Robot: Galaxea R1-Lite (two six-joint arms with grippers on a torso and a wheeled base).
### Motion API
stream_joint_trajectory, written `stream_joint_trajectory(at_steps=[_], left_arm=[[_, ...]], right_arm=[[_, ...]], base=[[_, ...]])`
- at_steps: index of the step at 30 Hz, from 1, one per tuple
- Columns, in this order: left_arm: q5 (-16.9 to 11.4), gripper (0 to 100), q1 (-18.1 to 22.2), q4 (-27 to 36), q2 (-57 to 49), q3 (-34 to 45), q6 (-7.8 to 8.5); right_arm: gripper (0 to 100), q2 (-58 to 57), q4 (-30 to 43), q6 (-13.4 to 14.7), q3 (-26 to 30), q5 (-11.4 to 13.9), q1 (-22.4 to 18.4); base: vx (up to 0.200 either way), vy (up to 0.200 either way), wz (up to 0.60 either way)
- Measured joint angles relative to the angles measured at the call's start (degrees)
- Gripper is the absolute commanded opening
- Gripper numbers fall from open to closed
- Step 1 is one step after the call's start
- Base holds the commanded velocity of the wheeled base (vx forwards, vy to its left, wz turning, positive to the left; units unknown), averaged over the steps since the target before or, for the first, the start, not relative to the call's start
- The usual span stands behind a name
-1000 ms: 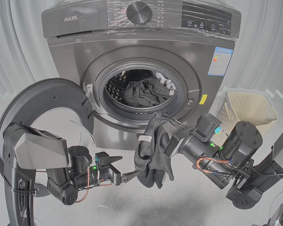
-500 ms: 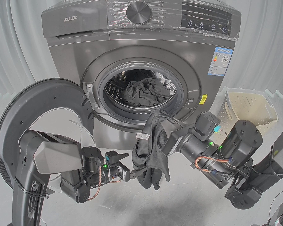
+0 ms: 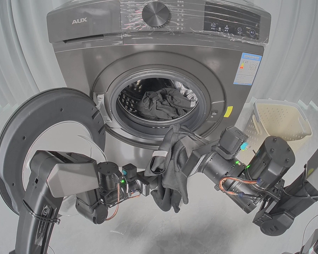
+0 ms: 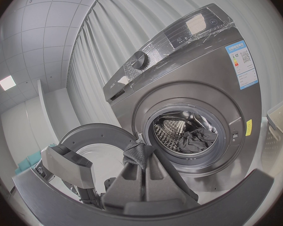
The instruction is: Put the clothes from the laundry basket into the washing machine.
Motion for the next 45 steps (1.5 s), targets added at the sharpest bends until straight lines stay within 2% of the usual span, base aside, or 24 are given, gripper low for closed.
stream_joint_trajectory(at_steps=[10, 23, 27, 30, 36, 45], left_arm=[[0.09, 0, 1.65, 0.05, -2.49, 2.91, 0.02], [-0.54, 0, 6.25, 0.00, -20.85, 18.19, -0.33], [-1.96, 0, 7.47, 0.00, -27.49, 23.11, -0.71], [-3.69, 0, 8.33, 0.00, -32.01, 26.49, -1.34], [-4.51, 0, 8.85, 0.02, -36.52, 28.96, -1.72], [-4.67, 0, 9.03, 0.02, -41.50, 29.34, -2.22]], right_arm=[[0, 0.00, 0.24, -0.09, 0.63, 0.38, -1.79], [0, 1.11, -0.04, -0.02, 4.91, 2.22, -4.18], [0, 1.38, -0.09, 0.04, 7.09, 2.73, -5.07], [0, 1.44, -0.06, 0.17, 10.29, 4.40, -6.10], [0, 1.41, -0.12, 0.37, 12.79, 5.52, -8.29], [0, -0.05, -0.22, 0.57, 12.21, 5.47, -10.17]], base=[[0.000, 0.000, 0.00], [0.000, 0.000, 0.00], [0.000, 0.000, 0.00], [0.000, 0.000, 0.00], [0.000, 0.000, 0.00], [0.000, 0.000, 0.00]])
